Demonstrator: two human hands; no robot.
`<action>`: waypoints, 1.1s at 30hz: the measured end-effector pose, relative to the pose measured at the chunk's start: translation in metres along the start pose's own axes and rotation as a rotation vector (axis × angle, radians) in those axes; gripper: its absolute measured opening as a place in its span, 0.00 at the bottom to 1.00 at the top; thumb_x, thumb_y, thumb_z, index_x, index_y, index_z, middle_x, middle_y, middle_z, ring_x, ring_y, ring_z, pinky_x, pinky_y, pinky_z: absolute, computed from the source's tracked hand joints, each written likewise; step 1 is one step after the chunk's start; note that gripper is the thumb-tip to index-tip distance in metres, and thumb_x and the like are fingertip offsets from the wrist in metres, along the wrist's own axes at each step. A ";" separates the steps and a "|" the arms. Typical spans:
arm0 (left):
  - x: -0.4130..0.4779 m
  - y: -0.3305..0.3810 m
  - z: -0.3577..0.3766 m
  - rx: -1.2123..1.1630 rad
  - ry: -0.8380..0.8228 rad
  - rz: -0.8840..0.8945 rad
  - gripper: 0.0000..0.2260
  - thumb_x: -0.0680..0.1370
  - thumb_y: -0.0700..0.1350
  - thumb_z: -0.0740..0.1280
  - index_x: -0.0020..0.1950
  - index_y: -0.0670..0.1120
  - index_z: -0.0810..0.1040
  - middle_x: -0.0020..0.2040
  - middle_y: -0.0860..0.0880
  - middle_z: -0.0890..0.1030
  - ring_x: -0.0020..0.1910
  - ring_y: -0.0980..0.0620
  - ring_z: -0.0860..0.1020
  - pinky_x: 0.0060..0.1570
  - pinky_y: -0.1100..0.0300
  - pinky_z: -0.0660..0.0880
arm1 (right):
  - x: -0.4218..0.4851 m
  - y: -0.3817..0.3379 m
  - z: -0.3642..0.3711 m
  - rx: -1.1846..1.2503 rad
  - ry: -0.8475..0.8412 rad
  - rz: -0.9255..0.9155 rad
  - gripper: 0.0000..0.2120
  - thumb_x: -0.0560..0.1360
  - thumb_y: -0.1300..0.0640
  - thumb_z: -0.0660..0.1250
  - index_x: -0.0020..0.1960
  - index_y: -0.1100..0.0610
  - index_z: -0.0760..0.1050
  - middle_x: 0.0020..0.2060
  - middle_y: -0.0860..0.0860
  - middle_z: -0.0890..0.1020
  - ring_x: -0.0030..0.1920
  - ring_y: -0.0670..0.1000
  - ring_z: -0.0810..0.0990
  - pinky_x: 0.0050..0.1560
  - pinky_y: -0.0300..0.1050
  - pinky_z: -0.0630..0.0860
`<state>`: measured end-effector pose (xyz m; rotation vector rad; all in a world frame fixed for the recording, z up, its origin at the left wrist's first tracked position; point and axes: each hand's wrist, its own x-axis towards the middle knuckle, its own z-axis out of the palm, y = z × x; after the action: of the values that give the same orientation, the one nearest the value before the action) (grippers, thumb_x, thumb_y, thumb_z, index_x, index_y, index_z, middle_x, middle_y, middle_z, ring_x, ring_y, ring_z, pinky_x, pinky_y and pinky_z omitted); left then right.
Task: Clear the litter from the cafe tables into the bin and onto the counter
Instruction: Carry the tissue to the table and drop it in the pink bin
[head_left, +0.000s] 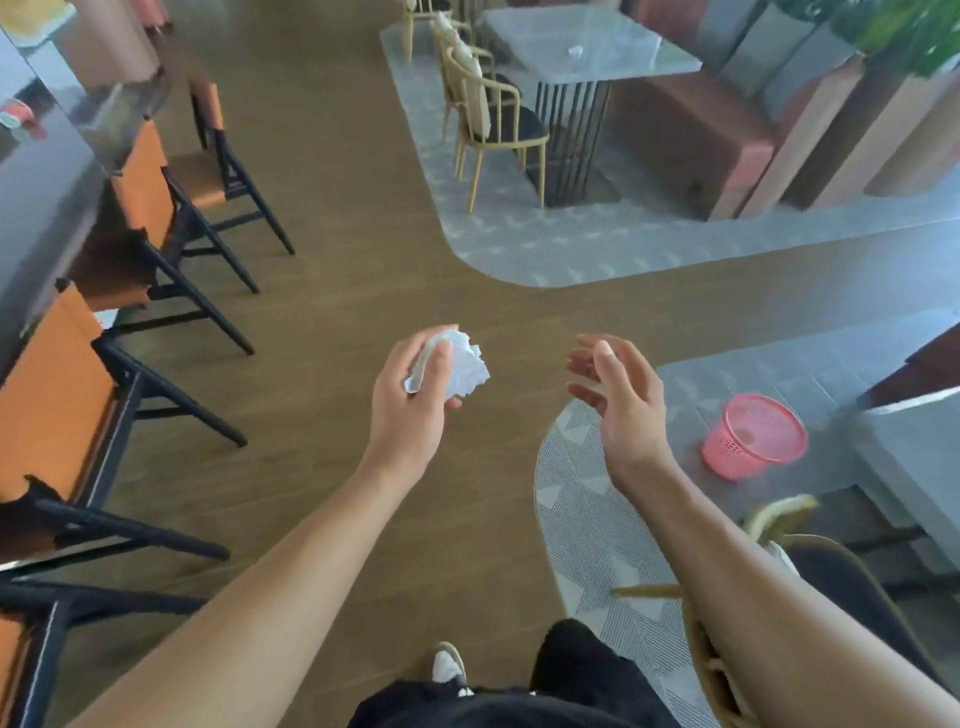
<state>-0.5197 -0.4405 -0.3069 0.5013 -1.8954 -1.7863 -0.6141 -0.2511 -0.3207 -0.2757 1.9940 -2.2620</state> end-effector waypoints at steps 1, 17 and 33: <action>0.012 -0.004 0.006 0.000 -0.024 0.000 0.13 0.83 0.56 0.63 0.62 0.56 0.84 0.63 0.46 0.83 0.54 0.50 0.84 0.41 0.61 0.80 | 0.009 0.002 -0.002 0.001 0.023 0.005 0.14 0.76 0.41 0.66 0.52 0.46 0.85 0.51 0.52 0.86 0.57 0.53 0.85 0.53 0.46 0.81; 0.206 -0.043 0.260 0.109 -0.482 0.019 0.15 0.82 0.54 0.64 0.62 0.48 0.83 0.61 0.44 0.83 0.51 0.54 0.83 0.38 0.65 0.78 | 0.214 0.036 -0.157 0.093 0.472 -0.005 0.11 0.79 0.47 0.64 0.52 0.49 0.83 0.48 0.50 0.85 0.52 0.47 0.84 0.54 0.49 0.79; 0.286 -0.067 0.549 0.090 -0.959 0.050 0.14 0.75 0.61 0.65 0.58 0.61 0.82 0.62 0.48 0.83 0.60 0.53 0.82 0.56 0.58 0.79 | 0.307 0.021 -0.358 0.009 0.910 -0.012 0.15 0.74 0.37 0.66 0.52 0.44 0.83 0.48 0.49 0.86 0.53 0.51 0.85 0.53 0.50 0.81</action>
<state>-1.0733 -0.1604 -0.3615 -0.4869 -2.5434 -2.1042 -0.9898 0.0308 -0.3657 0.9076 2.2894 -2.6676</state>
